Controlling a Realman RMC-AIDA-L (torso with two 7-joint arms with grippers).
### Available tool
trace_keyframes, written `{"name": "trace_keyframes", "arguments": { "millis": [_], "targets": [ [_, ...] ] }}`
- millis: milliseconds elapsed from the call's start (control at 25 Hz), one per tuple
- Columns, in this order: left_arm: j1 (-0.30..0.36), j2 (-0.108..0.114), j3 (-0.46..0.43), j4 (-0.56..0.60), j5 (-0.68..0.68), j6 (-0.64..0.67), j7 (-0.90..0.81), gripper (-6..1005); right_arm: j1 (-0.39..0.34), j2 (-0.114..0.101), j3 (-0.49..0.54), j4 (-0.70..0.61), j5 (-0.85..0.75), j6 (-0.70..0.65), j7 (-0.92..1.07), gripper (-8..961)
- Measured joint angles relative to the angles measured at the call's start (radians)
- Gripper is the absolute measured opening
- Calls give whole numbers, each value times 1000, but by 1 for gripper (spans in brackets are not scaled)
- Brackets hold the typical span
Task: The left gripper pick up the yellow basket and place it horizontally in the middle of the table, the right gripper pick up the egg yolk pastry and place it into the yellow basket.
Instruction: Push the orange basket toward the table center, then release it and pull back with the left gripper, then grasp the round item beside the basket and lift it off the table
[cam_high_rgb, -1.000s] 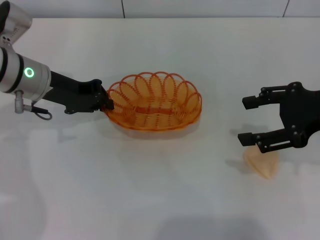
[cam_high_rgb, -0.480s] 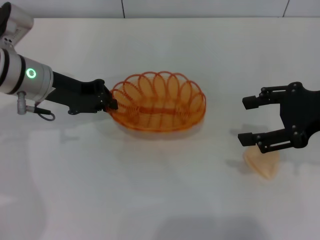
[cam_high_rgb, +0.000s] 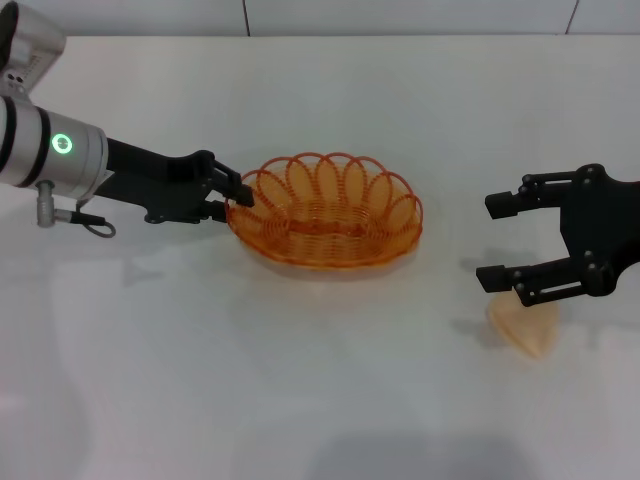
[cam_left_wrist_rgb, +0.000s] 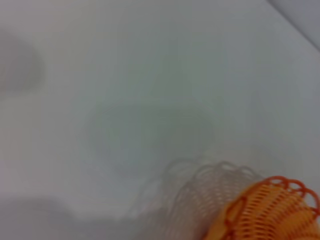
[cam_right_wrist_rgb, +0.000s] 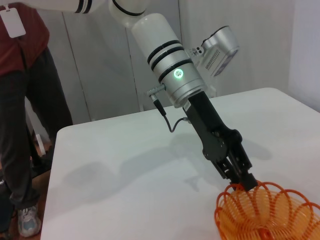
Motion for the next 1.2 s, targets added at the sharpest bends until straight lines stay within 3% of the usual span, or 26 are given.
{"name": "trace_keyframes", "arguments": {
  "millis": [400, 640, 720, 960, 1200],
  "targets": [
    [1, 6, 0, 0, -24, 17, 34, 450, 0, -1, 9, -1, 0, 0, 5, 800],
    [2, 16, 0, 6, -36, 30, 38, 682, 0, -1, 12, -2, 0, 0, 6, 801],
    [2, 21, 0, 9, -37, 32, 42, 888, 0, -1, 12, -2, 0, 0, 6, 801],
    [15, 33, 0, 41, -72, 30, 120, 880, 0, -1, 14, 1, 0, 7, 5, 801],
    [71, 48, -2, 135, -204, 14, 243, 880, 0, 0, 14, 10, 11, 19, 0, 800]
  ]
}}
